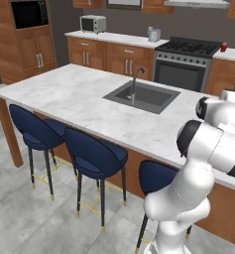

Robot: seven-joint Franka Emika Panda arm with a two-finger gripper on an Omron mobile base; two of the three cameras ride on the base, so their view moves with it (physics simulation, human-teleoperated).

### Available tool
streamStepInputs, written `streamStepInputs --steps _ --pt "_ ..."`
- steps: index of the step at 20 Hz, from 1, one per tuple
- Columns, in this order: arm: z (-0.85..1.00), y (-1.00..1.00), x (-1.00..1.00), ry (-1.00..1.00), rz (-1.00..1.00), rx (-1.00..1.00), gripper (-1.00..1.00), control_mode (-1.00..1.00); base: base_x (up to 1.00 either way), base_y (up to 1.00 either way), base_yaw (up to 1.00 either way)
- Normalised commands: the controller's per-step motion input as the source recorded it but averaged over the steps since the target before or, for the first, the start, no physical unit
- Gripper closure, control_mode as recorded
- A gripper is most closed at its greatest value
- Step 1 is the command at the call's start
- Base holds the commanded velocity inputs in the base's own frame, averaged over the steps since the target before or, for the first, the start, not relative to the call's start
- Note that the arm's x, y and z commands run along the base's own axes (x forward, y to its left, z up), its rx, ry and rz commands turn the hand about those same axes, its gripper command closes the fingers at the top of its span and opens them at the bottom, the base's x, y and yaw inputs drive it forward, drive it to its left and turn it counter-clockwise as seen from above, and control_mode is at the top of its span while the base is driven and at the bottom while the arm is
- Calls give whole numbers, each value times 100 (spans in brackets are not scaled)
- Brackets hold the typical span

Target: Four empty soda cans are scattered around the kitchen. Gather all the cans and cluster them next to the stove for recycling.

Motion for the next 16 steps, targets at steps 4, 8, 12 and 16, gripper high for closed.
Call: streamStepInputs --steps 4,8,12,16 --pt "15 -9 -29 1 -2 -1 100 -100 0 0 0" --pt "0 0 0 0 0 0 100 -100 0 0 0" --pt "0 0 0 0 0 0 100 -100 0 0 0" --pt "0 -4 0 1 -2 0 100 100 -6 -51 -3"
